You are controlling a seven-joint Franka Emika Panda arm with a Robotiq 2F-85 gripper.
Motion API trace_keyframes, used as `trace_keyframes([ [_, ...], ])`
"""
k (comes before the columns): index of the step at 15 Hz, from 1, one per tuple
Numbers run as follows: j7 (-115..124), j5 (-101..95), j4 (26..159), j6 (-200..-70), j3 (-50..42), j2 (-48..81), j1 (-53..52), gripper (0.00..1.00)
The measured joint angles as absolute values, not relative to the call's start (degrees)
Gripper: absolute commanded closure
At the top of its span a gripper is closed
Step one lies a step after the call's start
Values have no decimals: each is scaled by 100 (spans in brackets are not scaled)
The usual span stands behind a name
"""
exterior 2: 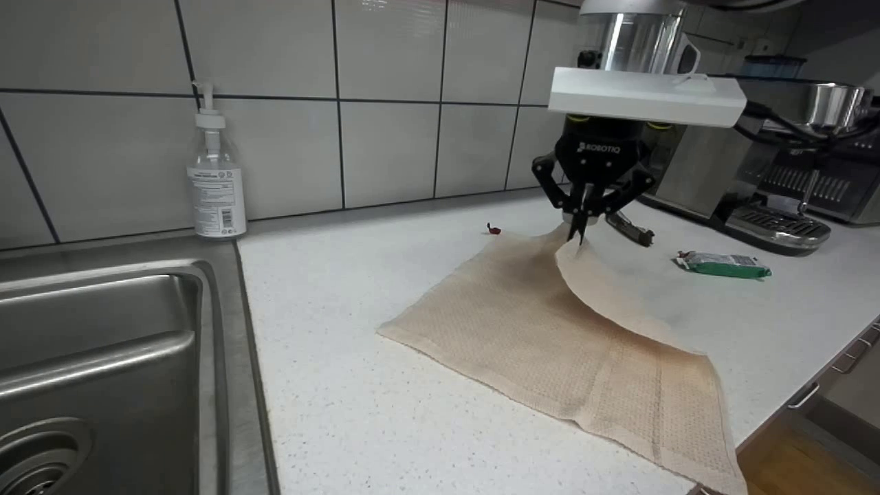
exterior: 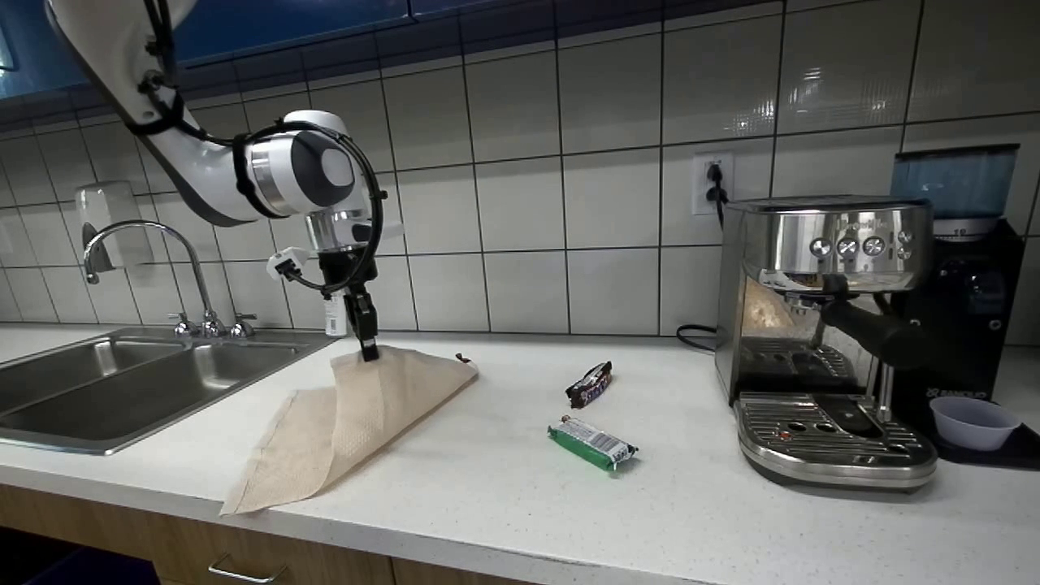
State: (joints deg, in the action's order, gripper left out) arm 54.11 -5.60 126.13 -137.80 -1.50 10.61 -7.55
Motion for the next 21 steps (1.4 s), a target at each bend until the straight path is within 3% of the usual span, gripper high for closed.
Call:
trace_keyframes([
  [21, 6753, -559, 11829, -13340, 161, 1390, -1329, 99],
])
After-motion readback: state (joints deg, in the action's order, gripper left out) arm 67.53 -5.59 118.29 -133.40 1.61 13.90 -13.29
